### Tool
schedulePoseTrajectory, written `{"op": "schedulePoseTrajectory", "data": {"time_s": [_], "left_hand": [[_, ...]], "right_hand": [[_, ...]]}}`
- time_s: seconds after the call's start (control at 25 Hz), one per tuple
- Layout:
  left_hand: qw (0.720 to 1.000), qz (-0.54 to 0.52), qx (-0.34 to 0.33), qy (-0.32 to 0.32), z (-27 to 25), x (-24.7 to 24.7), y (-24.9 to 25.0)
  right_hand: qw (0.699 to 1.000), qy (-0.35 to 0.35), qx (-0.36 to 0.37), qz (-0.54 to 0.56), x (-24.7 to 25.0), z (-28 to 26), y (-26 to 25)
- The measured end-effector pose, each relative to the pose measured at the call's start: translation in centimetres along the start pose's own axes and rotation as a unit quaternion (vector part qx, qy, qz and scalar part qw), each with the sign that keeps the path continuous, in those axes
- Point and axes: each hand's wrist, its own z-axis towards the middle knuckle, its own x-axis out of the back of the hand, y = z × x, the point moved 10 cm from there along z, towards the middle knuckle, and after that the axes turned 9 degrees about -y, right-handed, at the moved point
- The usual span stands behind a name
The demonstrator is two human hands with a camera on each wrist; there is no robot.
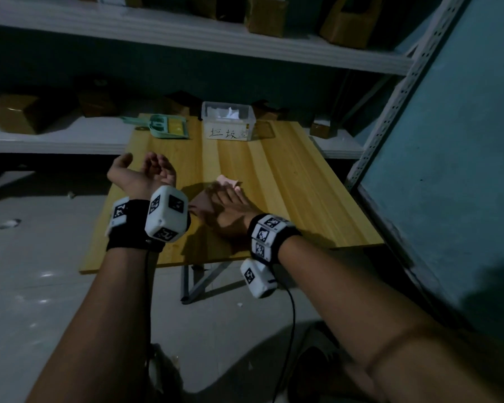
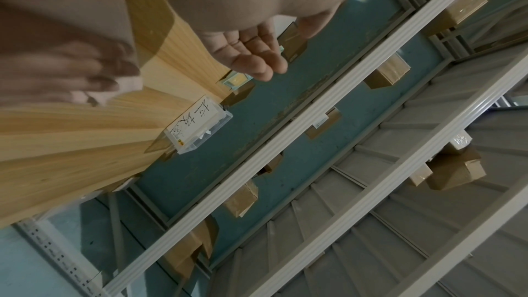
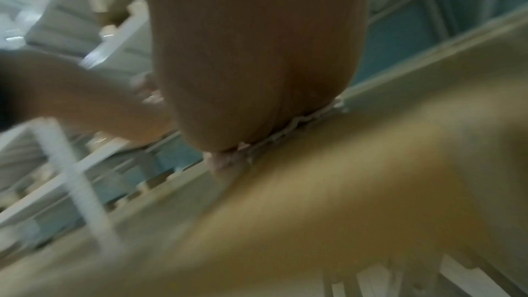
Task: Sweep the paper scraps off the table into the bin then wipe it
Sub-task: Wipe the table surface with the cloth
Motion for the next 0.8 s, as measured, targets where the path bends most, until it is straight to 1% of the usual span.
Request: {"op": "schedulePoseTrajectory", "data": {"time_s": [0.04, 0.16, 0.4, 0.52, 0.68, 0.8], "left_hand": [[1.0, 0.002, 0.002, 0.002, 0.0, 0.1, 0.3], [1.0, 0.0, -0.011, 0.005, 0.3, 0.3, 2.1], [0.999, -0.025, -0.035, 0.017, 1.6, 0.6, 5.2], [0.998, -0.036, -0.044, 0.02, 2.6, 0.4, 6.3], [0.998, -0.033, -0.046, 0.02, 3.8, 0.1, 6.7], [0.998, -0.029, -0.052, 0.025, 4.6, 0.2, 7.3]], "right_hand": [[1.0, 0.001, -0.015, 0.009, 0.6, 0.4, 1.0], [0.995, -0.033, -0.015, 0.093, 1.5, 1.3, 3.6], [0.99, -0.06, -0.078, 0.098, 2.6, 4.3, 10.5], [0.984, -0.079, -0.127, 0.095, 3.6, 6.1, 14.2], [0.974, -0.062, -0.189, 0.107, 5.5, 8.8, 18.4], [0.968, -0.039, -0.21, 0.133, 7.0, 11.3, 20.6]]}}
